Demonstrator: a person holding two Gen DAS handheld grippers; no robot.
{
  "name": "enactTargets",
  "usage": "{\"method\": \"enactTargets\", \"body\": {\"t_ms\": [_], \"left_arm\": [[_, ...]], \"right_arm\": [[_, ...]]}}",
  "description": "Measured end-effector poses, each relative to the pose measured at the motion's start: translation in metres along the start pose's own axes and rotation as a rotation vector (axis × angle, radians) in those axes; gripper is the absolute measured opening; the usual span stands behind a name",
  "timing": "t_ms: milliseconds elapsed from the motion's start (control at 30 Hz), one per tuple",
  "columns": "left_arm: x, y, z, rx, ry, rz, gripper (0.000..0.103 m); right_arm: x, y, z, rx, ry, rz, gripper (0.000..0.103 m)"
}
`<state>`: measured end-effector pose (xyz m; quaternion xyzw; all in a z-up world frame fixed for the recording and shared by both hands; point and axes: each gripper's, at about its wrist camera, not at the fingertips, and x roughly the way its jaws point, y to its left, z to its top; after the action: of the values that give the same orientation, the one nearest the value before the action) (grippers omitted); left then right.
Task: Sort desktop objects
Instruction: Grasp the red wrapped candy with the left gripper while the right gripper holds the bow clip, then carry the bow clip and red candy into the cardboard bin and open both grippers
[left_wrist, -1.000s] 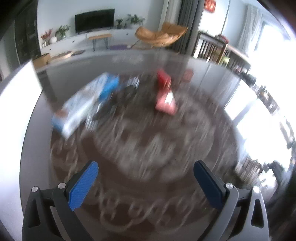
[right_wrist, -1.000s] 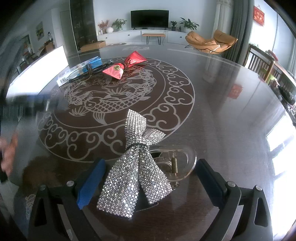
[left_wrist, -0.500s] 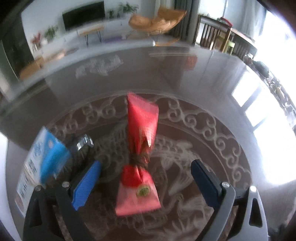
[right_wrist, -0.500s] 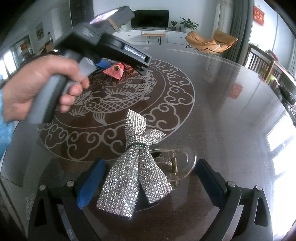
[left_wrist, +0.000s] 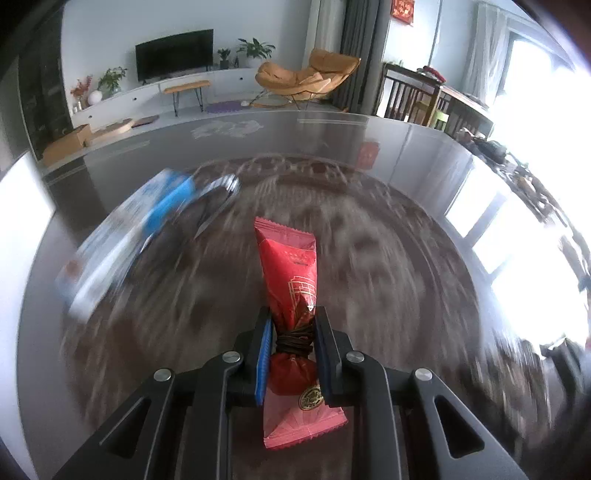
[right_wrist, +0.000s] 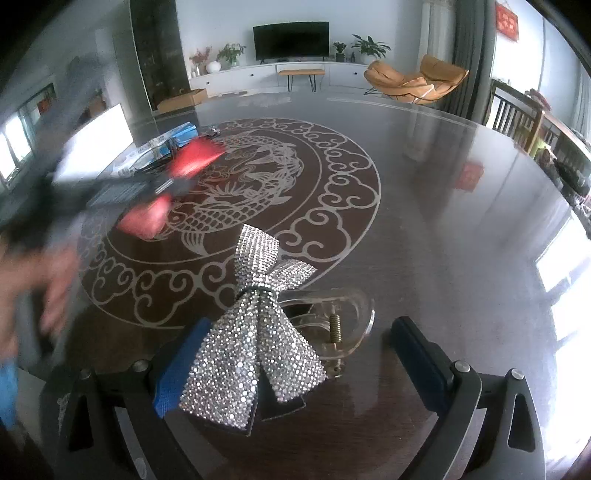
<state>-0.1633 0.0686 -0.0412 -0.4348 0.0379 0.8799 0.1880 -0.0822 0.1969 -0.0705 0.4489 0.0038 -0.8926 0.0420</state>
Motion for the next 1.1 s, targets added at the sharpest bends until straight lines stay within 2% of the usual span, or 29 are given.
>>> {"method": "enactTargets", "body": {"t_ms": [100, 200, 233, 267, 300, 333, 467, 600, 667, 733, 833, 867, 1000, 1100], "left_arm": [[-0.039, 0.002, -0.034, -0.031, -0.027, -0.02, 0.021], [-0.077, 0.009, -0.058, -0.075, -0.063, -0.048, 0.021], [-0.091, 0.01, -0.063, -0.083, -0.08, -0.053, 0.021], [-0.103, 0.011, -0.066, -0.088, -0.096, -0.053, 0.021], [-0.115, 0.014, -0.068, -0.093, -0.112, -0.054, 0.021], [-0.127, 0.017, -0.07, -0.099, -0.123, -0.053, 0.021], [-0.173, 0.045, -0.072, -0.143, -0.166, -0.063, 0.021], [-0.228, 0.102, -0.074, -0.224, -0.225, -0.029, 0.021], [-0.244, 0.135, -0.073, -0.262, -0.234, 0.011, 0.021], [-0.256, 0.174, -0.075, -0.294, -0.231, 0.093, 0.021], [-0.265, 0.231, -0.086, -0.372, -0.195, 0.18, 0.021], [-0.265, 0.247, -0.09, -0.397, -0.179, 0.201, 0.021], [-0.259, 0.298, -0.116, -0.496, -0.102, 0.252, 0.021], [-0.245, 0.319, -0.134, -0.538, -0.031, 0.286, 0.021]], "right_arm": [[0.001, 0.0, 0.0, -0.005, 0.004, 0.008, 0.101], [-0.001, 0.0, 0.001, -0.018, -0.01, 0.08, 0.099], [-0.002, -0.001, 0.002, -0.016, -0.013, 0.085, 0.092], [-0.003, -0.002, 0.003, -0.012, -0.022, 0.076, 0.07], [-0.005, -0.003, 0.005, -0.006, -0.032, 0.074, 0.056], [-0.005, -0.003, 0.006, -0.001, -0.034, 0.075, 0.05], [-0.009, 0.003, 0.01, 0.002, -0.025, 0.037, 0.049], [-0.029, 0.028, 0.026, -0.023, -0.064, 0.088, 0.049], [-0.042, 0.058, 0.043, -0.048, -0.095, 0.152, 0.049], [-0.054, 0.094, 0.059, -0.07, -0.121, 0.234, 0.049], [-0.073, 0.166, 0.081, -0.13, -0.151, 0.38, 0.049], [-0.079, 0.202, 0.088, -0.167, -0.153, 0.441, 0.049], [-0.082, 0.302, 0.096, -0.285, -0.112, 0.581, 0.05], [-0.072, 0.373, 0.094, -0.388, -0.061, 0.619, 0.05]]}}
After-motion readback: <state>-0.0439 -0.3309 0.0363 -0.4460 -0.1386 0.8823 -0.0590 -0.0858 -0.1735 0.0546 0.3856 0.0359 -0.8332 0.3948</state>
